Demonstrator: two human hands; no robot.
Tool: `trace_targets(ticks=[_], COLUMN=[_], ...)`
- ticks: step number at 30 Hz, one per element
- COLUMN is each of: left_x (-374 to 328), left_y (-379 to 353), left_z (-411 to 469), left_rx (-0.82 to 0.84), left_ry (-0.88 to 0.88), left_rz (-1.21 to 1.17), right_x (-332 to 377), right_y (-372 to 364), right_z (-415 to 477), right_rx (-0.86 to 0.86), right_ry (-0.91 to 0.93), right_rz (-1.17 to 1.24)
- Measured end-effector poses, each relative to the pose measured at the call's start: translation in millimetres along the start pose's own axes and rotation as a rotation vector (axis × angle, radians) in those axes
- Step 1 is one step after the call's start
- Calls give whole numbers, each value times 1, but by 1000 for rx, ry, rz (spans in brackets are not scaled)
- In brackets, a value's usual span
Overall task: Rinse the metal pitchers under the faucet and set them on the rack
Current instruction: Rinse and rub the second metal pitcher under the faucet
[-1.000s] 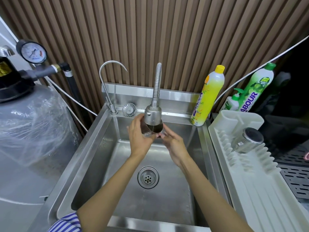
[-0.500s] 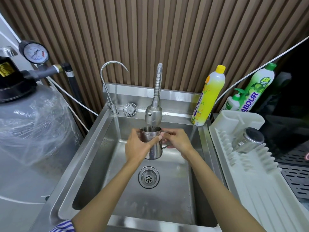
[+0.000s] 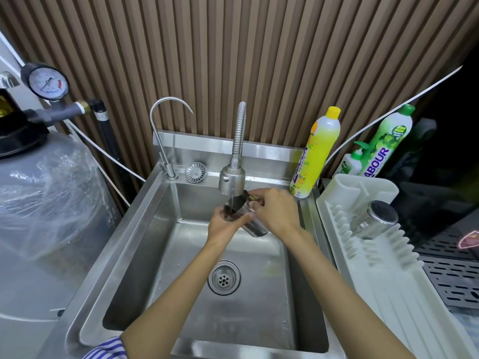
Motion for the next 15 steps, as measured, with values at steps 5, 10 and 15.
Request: trace_targets(ticks=[5, 10, 15], left_x=[-23, -45, -60], left_y=[13, 26, 31], left_z=[0, -17, -30], left_rx=[-92, -204, -273], left_ry=[-167, -379, -555], left_rz=[-16, 141, 372], right_x=[-7, -18, -22], right_y=[-18, -44, -77], right_z=[-2, -3, -16], right_rx=[32, 63, 121], right_ry=[9, -75, -231], right_rz=[145, 469, 785])
Point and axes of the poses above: each hand's wrist, its own z-axis towards the middle knuckle, its own y-axis out of the back of the hand, x = y × z, the point moved 9 cm from there along z, towards the middle knuckle, and after that the axes turned 8 degrees about y, right-handed, at the moved point
